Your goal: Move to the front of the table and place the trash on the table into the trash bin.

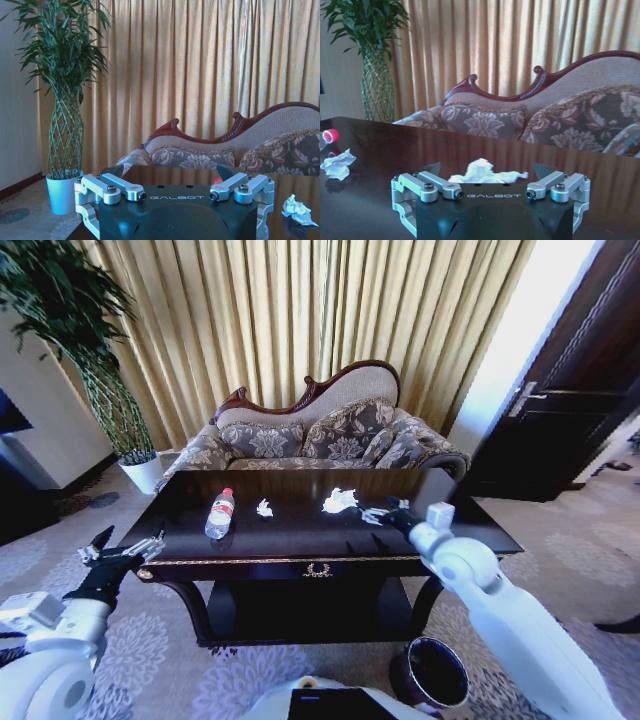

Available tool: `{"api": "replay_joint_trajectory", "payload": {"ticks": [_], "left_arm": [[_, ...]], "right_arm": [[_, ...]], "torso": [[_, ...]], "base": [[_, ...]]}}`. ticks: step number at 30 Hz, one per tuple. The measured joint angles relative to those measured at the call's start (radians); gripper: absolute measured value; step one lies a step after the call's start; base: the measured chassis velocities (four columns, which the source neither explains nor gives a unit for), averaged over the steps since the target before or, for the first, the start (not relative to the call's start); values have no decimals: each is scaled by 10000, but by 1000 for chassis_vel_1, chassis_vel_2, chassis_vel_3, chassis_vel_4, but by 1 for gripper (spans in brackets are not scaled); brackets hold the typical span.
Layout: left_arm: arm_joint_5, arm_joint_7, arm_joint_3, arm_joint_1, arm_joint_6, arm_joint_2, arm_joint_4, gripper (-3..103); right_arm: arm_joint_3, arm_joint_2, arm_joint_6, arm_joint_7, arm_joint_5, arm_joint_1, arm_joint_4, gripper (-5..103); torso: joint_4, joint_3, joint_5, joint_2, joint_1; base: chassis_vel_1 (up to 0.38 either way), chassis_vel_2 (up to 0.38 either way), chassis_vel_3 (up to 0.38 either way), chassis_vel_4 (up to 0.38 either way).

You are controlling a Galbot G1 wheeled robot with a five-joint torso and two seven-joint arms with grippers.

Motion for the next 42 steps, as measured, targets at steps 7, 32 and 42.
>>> {"api": "replay_joint_trajectory", "payload": {"ticks": [7, 32, 42], "left_arm": [[0, -34, -22, 36, -8, 4, 1, 100], [56, -4, -45, 81, -105, -246, 1, 100], [98, 32, -31, 87, -260, -340, 1, 100]], "right_arm": [[-1269, 307, -201, 232, -5, 1043, -585, 100], [-2507, 1170, -730, 815, -298, 2232, -2229, 100], [-2469, 1144, -798, 769, -372, 2083, -2126, 89]], "torso": [[-3, 0, 0, 0, 0], [-2, -1, 1, 1, 0], [-2, -1, 1, 0, 0]], "base": [[0, 0, 0, 0], [0, 0, 0, 0], [0, 0, 0, 0]]}}
